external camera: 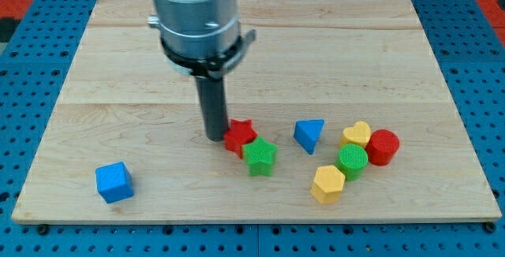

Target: Push the blue cube towards the group of blocks

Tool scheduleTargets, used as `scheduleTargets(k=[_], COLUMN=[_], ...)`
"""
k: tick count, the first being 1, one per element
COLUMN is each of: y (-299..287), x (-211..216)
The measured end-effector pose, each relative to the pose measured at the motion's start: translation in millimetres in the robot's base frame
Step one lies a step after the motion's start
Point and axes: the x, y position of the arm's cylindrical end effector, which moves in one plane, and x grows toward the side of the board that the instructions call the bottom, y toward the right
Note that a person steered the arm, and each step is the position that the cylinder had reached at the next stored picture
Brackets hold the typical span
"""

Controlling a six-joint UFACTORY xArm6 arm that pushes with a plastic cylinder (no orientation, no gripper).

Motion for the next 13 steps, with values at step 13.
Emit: scheduleTargets(k=[13], y=[-4.4], x=[68.1])
